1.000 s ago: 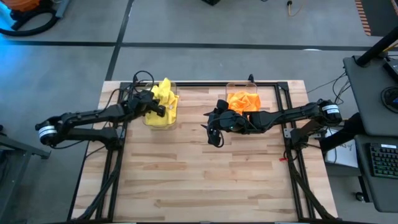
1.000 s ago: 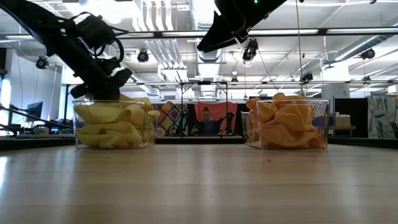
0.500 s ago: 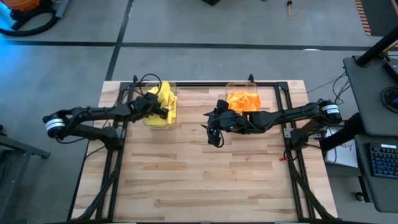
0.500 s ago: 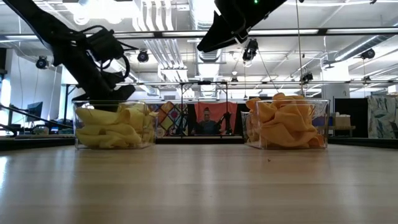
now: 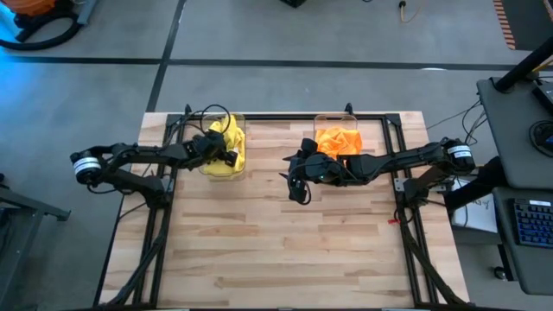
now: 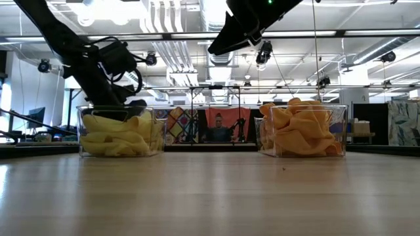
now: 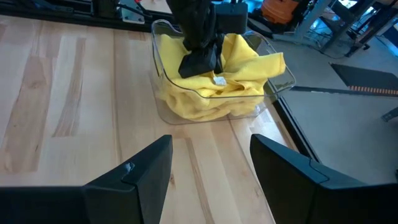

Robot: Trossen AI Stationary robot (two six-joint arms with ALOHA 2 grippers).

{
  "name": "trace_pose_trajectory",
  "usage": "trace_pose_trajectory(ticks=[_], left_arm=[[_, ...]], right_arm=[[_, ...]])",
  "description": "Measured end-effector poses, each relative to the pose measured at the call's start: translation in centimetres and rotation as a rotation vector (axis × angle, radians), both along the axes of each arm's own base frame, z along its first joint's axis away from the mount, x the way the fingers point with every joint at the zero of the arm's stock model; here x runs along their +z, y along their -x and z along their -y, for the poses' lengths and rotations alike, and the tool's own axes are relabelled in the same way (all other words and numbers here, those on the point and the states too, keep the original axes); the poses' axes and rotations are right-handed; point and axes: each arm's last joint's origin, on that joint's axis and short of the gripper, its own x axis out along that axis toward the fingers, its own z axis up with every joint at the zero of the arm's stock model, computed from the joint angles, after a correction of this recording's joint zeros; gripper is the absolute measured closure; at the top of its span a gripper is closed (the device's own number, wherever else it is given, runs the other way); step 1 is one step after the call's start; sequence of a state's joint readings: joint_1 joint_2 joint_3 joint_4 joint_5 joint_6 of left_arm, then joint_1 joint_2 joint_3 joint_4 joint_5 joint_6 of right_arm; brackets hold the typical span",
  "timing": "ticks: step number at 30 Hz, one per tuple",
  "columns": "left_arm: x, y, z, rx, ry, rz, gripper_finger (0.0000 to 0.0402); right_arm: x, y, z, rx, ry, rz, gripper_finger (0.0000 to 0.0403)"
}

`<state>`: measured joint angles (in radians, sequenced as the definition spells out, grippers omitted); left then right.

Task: Sort microfiber towel by color & place in baskets
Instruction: Put the yellow microfiber cloth into the left transparent bin

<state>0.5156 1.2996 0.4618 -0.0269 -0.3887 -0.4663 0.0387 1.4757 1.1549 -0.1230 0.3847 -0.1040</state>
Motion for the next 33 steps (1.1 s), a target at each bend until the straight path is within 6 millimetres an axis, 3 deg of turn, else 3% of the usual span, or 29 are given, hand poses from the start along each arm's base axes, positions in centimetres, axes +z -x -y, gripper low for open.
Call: trace_pose_trajectory(ticks=[19,33], left_arm=[[-0.6,-0.3,-0.2,0.005,0.003,-0.008,0.0401],[0.8,0.1,0.1,-0.038,-0.04,0.016,0.0401]], right_arm=[[0.0,0.0,0.0,0.0,0.0,0.0,0.0188],[0.0,0.0,0.0,0.0,0.0,0.0,0.0188]])
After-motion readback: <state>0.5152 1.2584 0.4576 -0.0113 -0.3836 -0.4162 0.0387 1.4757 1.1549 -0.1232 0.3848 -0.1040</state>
